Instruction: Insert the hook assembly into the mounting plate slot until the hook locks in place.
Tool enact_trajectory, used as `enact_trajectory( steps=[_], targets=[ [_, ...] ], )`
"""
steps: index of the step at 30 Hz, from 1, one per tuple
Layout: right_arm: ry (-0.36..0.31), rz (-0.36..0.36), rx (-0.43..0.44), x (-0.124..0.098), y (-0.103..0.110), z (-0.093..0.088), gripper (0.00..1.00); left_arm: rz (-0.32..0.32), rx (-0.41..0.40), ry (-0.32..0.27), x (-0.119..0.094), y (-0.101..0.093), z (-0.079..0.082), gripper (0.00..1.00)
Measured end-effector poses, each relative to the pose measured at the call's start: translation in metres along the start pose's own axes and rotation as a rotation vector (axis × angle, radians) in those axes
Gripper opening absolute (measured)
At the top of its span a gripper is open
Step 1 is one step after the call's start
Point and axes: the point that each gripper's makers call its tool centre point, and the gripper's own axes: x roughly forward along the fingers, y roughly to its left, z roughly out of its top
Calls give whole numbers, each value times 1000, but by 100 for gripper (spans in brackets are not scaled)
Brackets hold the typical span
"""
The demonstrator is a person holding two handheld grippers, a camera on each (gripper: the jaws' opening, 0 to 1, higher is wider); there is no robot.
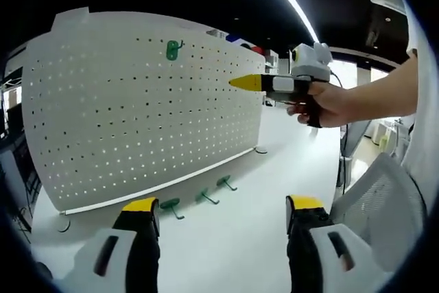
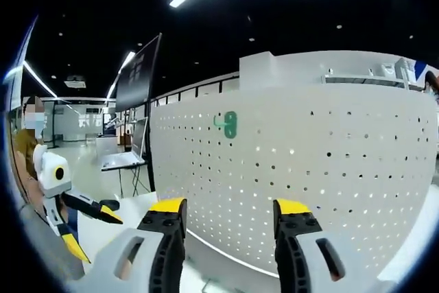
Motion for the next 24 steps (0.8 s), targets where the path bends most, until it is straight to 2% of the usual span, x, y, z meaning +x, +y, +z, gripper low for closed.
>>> enact_trajectory(
  steps=[24],
  targets=[
    [60, -4, 31, -47, 6, -40, 52, 5, 6, 6, -8, 6, -1, 78]
  ],
)
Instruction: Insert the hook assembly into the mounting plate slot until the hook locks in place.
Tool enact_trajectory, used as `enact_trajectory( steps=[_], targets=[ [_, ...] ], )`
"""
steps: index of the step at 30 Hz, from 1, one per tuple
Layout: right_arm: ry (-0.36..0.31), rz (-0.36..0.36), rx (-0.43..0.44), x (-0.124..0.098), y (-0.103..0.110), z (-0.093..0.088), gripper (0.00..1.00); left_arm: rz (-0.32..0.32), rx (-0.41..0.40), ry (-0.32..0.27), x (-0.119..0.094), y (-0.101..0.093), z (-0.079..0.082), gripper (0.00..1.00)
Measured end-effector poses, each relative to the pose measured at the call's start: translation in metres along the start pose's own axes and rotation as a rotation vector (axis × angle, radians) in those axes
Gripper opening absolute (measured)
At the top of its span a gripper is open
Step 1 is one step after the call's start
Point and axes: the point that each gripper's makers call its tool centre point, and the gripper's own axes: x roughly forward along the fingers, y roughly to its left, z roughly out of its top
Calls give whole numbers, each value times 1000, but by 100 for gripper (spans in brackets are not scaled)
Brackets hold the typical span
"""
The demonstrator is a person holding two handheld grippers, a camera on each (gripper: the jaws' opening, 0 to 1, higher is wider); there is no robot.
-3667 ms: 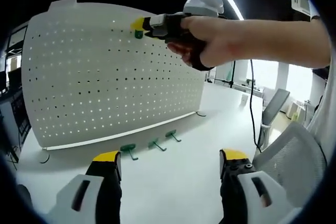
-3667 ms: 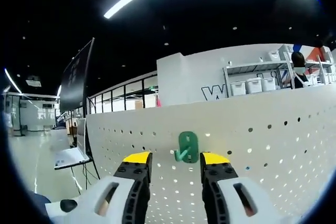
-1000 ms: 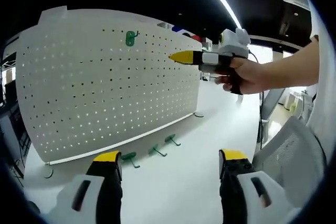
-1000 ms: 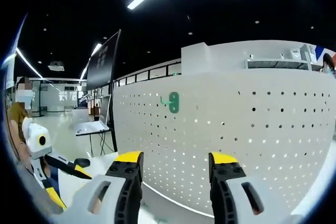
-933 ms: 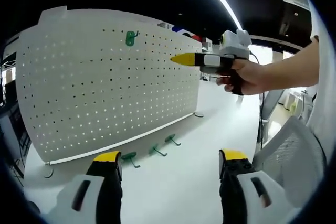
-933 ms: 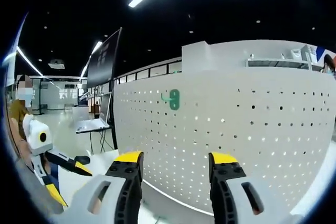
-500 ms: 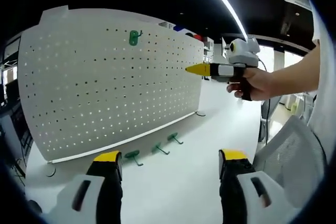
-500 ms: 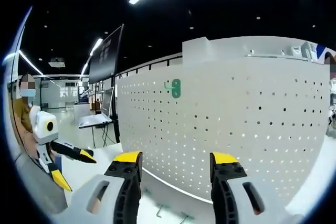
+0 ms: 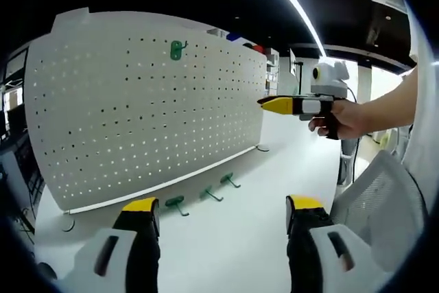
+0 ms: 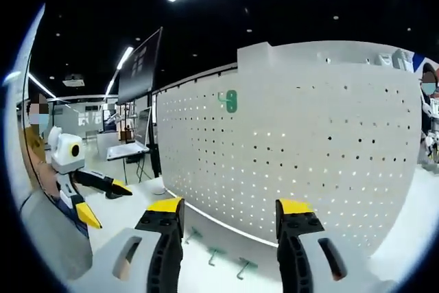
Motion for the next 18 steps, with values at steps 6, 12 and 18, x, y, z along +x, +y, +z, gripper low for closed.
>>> enact_trajectory(
  steps=[6, 12, 18],
  targets=[
    [24, -3, -5, -11, 0, -11, 52, -4, -1, 0, -1, 0, 0, 78],
    [45, -14, 2, -19, -2, -21, 53, -4, -3, -1, -1, 1, -1, 78],
    [69, -18, 3, -26, -3, -30, 53, -5, -5, -2, -1, 2, -1, 78]
  ],
)
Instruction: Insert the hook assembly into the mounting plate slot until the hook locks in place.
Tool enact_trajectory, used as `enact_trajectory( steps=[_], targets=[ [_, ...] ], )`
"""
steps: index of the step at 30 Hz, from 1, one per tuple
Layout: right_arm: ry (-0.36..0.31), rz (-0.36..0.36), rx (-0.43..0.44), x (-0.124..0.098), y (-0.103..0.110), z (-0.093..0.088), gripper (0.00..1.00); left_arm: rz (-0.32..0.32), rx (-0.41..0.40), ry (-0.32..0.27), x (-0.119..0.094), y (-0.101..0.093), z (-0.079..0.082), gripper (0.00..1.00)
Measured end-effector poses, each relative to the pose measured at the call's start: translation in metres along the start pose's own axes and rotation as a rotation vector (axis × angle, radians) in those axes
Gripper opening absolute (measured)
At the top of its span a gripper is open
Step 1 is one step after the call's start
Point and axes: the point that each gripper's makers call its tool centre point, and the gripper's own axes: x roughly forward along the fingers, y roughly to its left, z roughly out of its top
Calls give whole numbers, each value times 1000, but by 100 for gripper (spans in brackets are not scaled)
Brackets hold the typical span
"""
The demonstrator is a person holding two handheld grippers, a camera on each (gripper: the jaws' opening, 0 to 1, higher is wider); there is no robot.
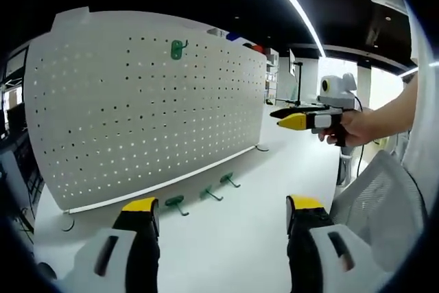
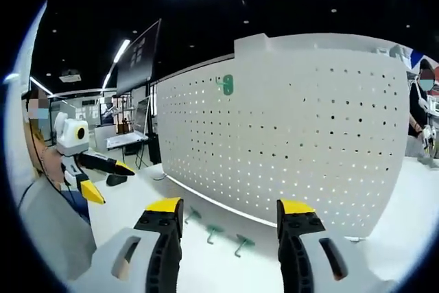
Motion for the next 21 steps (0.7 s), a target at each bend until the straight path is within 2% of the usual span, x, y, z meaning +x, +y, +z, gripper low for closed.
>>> enact_trajectory(
  steps=[17, 21],
  targets=[
    [77, -16, 16, -26, -4, -31, 56, 14, -9, 23, -8, 8, -9, 78],
    [102, -9, 14, -31, -2, -37, 57, 19, -47, 19, -11, 13, -10, 78]
  ],
)
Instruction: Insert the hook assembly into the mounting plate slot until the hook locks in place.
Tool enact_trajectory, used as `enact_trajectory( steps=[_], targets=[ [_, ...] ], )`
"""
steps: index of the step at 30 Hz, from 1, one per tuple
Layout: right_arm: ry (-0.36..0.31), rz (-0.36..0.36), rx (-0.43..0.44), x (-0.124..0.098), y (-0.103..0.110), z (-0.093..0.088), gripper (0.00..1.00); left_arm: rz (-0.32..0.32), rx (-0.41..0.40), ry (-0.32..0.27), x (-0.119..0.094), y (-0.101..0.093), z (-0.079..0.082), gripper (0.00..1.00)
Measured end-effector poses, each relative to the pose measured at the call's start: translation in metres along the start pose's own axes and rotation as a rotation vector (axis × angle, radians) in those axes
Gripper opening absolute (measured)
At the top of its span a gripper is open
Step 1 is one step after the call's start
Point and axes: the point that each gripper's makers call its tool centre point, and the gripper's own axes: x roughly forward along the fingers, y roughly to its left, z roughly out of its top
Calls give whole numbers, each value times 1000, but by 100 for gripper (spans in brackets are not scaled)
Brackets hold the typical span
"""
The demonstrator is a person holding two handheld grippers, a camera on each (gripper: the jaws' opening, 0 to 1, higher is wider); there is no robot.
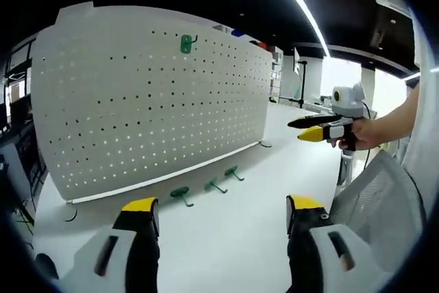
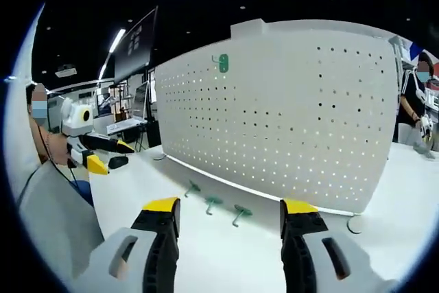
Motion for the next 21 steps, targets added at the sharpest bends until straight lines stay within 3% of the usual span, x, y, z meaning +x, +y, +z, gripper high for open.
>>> enact_trajectory(
  steps=[7, 21],
  targets=[
    [42, 10, 19, -10, 1, -14, 60, 3, 41, 30, -2, 4, -4, 79],
    [105, 23, 44, -28, 8, -35, 67, -4, 23, 75, -7, 7, -18, 81]
  ],
)
